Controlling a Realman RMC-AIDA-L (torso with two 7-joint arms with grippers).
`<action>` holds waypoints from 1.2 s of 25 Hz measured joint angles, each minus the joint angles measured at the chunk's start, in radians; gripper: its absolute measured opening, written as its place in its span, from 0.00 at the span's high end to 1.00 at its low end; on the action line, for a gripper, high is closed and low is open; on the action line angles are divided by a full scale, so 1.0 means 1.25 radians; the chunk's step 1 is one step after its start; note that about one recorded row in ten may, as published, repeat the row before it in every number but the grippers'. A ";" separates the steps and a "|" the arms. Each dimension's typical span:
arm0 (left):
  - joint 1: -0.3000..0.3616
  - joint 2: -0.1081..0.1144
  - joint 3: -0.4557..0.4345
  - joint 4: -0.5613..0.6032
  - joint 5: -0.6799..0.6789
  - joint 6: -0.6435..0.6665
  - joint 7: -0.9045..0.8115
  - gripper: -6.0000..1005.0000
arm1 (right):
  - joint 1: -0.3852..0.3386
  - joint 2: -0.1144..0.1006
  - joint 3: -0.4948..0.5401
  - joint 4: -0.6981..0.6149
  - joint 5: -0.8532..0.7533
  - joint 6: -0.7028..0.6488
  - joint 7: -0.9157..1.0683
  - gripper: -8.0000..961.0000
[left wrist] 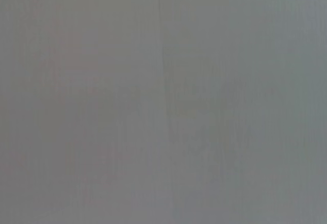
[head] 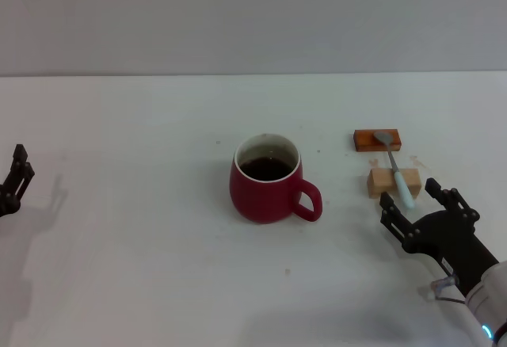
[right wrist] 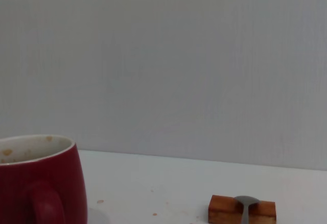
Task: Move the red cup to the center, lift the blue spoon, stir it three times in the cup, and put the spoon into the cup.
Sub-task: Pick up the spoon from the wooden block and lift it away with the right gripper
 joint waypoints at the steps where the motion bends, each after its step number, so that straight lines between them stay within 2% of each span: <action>1: -0.001 0.000 0.000 0.000 0.000 0.000 0.000 0.15 | 0.000 0.000 0.000 0.000 0.000 0.000 0.000 0.23; 30: 0.004 0.000 -0.001 0.003 0.000 0.002 0.003 0.15 | 0.015 0.000 -0.017 0.010 0.037 0.018 0.001 0.26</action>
